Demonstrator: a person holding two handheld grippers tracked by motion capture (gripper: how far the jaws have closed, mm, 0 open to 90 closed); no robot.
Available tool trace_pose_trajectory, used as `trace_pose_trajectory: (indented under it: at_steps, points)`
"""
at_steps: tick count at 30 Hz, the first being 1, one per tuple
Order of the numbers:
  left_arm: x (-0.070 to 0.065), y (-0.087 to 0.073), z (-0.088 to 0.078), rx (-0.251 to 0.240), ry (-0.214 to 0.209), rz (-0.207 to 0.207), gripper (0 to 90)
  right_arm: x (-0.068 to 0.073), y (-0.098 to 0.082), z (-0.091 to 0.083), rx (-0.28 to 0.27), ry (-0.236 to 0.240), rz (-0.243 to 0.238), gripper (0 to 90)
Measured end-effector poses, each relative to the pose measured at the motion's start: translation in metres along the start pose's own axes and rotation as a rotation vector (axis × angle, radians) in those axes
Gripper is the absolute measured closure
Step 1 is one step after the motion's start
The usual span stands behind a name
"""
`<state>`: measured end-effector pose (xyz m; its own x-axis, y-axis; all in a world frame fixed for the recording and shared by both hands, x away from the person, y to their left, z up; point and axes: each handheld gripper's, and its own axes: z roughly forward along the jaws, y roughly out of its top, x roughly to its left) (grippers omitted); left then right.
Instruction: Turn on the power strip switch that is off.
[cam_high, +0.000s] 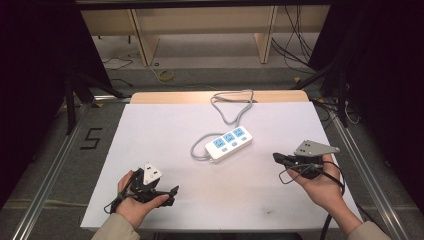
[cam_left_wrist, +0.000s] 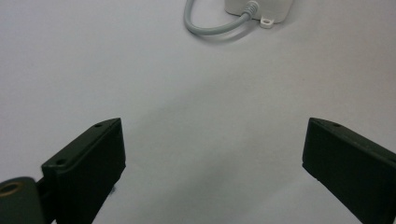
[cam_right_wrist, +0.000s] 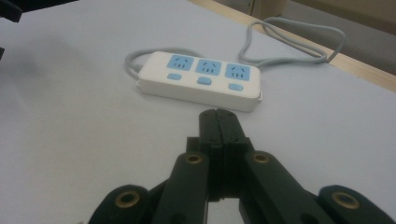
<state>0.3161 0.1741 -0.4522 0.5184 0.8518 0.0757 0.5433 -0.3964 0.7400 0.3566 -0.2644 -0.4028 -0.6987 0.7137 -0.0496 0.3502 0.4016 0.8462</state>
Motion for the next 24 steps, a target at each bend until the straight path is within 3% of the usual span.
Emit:
trace_pose_trajectory:
  at_steps: [24]
  points:
    - [0.0, 0.0, 0.0, 0.001, -0.003, 0.001, 5.9, -0.001, 0.016, 0.024, 0.026, 0.004, 0.002, 90.0]
